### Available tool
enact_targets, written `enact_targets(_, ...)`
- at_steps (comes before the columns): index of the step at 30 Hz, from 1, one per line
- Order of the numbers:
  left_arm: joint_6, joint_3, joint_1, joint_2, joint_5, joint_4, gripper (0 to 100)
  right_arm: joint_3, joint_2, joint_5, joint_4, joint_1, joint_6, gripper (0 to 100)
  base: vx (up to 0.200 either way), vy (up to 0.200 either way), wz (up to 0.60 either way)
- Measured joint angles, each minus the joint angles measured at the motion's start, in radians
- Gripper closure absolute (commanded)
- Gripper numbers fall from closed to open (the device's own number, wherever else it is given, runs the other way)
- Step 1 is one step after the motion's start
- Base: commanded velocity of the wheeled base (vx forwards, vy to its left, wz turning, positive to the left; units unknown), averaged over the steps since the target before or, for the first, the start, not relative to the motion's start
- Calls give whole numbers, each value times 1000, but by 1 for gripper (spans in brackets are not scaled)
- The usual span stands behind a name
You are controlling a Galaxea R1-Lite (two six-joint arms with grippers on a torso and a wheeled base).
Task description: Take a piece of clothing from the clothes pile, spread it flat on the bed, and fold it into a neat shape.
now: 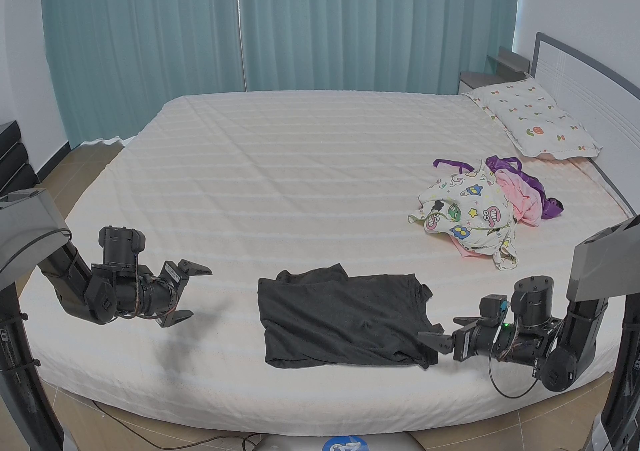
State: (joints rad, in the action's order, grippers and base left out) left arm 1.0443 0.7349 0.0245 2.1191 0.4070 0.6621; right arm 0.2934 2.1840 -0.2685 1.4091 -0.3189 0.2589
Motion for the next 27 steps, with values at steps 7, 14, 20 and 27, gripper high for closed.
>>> enact_targets(7, 0, 0, 0, 0, 0, 0, 0, 239, 20, 14, -122, 1, 177, 0, 0, 0, 0)
enact_targets(14, 1, -1, 0, 0, 0, 0, 0, 547, 142, 72, -297, -13, 286, 0, 0, 0, 0)
enact_targets(20, 1, -3, 0, 0, 1, 0, 0, 710, 263, 105, -386, -26, 337, 0, 0, 0, 0)
enact_targets(27, 2, -6, 0, -1, 1, 0, 0, 774, 331, 111, -397, -12, 341, 0, 0, 0, 0)
